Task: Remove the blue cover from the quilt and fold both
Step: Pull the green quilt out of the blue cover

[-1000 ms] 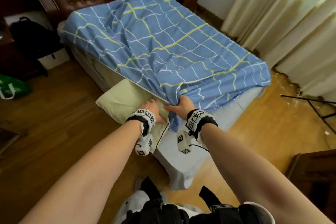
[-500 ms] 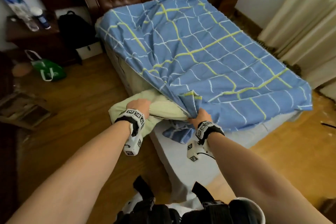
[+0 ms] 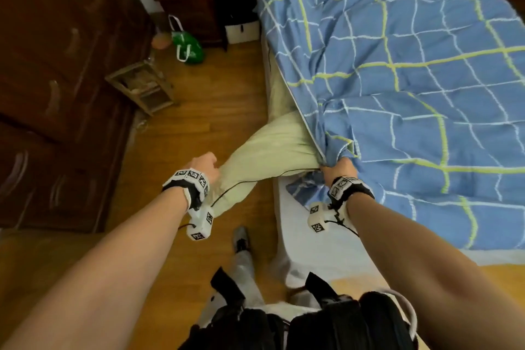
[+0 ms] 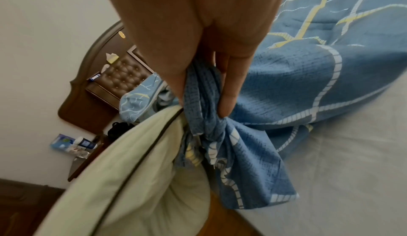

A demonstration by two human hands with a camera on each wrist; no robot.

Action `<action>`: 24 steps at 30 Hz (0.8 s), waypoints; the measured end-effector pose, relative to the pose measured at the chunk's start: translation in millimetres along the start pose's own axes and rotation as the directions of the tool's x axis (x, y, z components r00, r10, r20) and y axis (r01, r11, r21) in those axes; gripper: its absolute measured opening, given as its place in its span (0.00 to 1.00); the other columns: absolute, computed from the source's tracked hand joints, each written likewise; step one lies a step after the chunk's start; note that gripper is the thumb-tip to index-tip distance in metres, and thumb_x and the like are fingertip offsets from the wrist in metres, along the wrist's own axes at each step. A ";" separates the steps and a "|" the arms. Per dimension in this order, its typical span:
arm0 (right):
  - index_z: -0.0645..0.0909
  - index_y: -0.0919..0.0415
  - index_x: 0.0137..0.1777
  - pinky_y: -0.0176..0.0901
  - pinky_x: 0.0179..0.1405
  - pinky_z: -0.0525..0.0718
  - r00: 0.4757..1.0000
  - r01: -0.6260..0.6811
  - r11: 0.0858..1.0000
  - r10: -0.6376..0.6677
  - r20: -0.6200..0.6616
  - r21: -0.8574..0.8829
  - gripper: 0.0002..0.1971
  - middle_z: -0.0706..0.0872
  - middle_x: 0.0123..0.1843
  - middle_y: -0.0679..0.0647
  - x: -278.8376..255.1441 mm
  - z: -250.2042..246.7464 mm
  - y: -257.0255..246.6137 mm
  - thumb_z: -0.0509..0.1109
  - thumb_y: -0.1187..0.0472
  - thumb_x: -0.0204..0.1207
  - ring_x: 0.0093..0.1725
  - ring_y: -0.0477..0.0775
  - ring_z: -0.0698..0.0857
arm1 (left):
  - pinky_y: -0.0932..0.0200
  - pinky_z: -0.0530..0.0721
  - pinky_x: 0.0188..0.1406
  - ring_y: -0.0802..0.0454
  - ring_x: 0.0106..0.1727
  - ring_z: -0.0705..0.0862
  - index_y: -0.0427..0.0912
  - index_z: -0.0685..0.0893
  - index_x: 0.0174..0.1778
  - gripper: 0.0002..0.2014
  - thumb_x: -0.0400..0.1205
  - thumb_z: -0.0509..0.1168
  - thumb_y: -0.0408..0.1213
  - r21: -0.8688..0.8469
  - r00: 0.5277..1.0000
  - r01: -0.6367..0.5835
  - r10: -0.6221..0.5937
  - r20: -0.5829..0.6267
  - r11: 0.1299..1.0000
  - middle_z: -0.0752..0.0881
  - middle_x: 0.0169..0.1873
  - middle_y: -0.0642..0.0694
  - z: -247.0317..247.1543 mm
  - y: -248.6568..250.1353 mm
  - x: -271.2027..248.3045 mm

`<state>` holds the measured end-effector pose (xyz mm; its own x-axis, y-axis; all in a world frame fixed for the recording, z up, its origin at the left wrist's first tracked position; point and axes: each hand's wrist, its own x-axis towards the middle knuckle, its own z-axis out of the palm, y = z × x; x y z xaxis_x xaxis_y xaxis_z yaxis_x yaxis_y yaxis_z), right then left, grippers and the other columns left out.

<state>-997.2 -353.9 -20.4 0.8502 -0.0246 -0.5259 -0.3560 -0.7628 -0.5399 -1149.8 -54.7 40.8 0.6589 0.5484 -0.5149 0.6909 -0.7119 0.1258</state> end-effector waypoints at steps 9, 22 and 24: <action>0.82 0.65 0.44 0.48 0.33 0.87 0.991 0.112 0.991 -0.117 0.063 0.079 0.23 0.90 0.38 0.61 2.9 -17.0 -3.7 0.80 0.46 0.62 0.38 0.62 0.89 | 0.42 0.75 0.70 0.42 0.72 0.76 0.48 0.64 0.81 0.44 0.72 0.77 0.54 -0.165 0.926 -0.333 0.355 0.127 0.928 0.74 0.75 0.45 44.6 105.6 26.2; 0.66 0.63 0.76 0.50 0.59 0.82 1.000 0.027 0.984 -0.025 0.016 -0.177 0.42 0.83 0.65 0.60 27.9 -42.5 -14.5 0.81 0.56 0.63 0.63 0.63 0.83 | 0.51 0.85 0.49 0.37 0.54 0.86 0.46 0.85 0.59 0.14 0.78 0.65 0.35 0.174 0.754 -0.655 0.621 0.213 0.735 0.88 0.55 0.40 27.9 237.2 83.3; 0.69 0.60 0.75 0.49 0.55 0.82 0.999 -0.030 0.973 0.038 0.028 -0.228 0.38 0.85 0.62 0.60 32.7 -34.1 -8.9 0.80 0.55 0.65 0.60 0.64 0.84 | 0.55 0.81 0.42 0.40 0.51 0.86 0.51 0.85 0.59 0.13 0.78 0.67 0.40 0.138 0.747 -0.656 0.612 0.258 0.742 0.88 0.54 0.43 20.4 223.4 87.0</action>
<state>-953.0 -369.9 -10.3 0.8251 -0.0355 -0.5639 -0.2840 -0.8888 -0.3596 -944.2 -175.0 6.7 0.8387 -0.1391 -0.5265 0.0396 -0.9487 0.3136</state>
